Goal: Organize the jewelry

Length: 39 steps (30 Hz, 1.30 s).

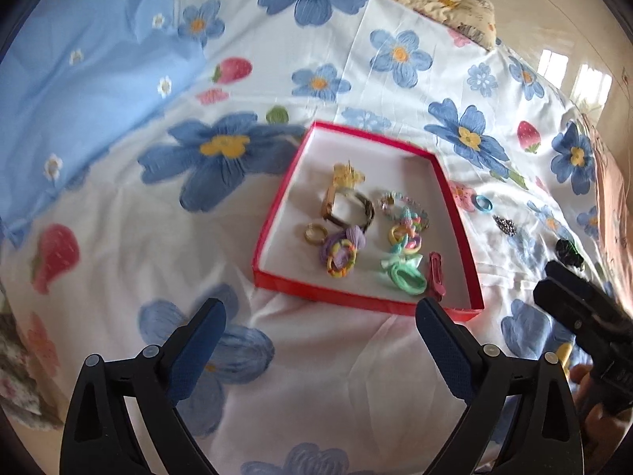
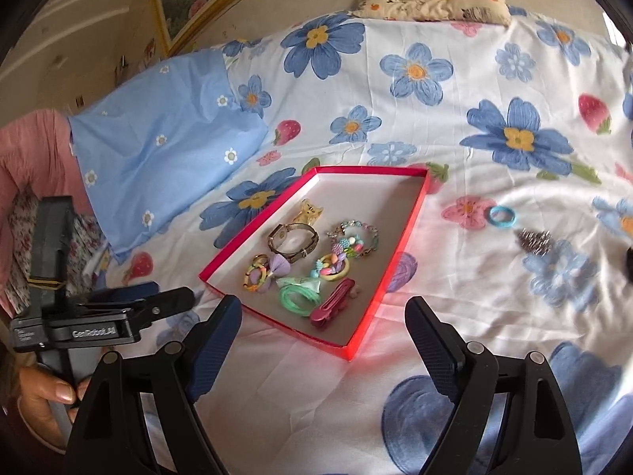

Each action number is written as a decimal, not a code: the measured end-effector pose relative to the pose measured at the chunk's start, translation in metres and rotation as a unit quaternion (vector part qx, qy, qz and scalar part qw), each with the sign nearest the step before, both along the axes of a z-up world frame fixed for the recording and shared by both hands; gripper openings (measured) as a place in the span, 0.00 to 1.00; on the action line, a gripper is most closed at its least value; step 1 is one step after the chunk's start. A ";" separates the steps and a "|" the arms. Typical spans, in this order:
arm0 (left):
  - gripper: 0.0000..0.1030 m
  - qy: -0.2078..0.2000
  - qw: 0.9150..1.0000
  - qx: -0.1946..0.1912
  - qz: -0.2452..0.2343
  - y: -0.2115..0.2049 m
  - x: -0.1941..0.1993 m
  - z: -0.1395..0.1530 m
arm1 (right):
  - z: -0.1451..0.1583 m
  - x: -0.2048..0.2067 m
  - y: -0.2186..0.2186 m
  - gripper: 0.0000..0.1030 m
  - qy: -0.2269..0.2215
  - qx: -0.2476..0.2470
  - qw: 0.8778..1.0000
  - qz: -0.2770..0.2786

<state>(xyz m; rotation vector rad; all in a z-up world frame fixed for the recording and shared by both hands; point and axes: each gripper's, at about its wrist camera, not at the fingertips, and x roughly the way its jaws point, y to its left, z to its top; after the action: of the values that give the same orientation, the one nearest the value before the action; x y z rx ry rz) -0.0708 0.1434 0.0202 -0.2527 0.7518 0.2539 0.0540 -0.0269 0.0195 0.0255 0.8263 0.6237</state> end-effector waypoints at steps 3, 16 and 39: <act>1.00 -0.040 0.998 0.034 -0.018 -0.012 -0.011 0.021 | 0.019 -0.002 0.002 0.85 -0.027 -0.009 1.000 0.008; 0.99 -0.007 1.000 0.027 -0.003 -0.015 -0.006 -0.019 | 0.001 -0.014 0.003 0.99 -0.033 -0.009 0.999 -0.002; 1.00 -0.040 0.997 0.070 0.007 -0.028 -0.030 -0.008 | -0.016 -0.022 -0.001 0.99 -0.018 -0.017 1.000 -0.004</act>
<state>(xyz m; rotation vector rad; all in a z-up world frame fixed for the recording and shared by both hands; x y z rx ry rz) -0.1004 0.1154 0.0121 -0.1342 0.6501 0.3059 0.0321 -0.0277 0.0031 -0.0127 0.8005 0.6005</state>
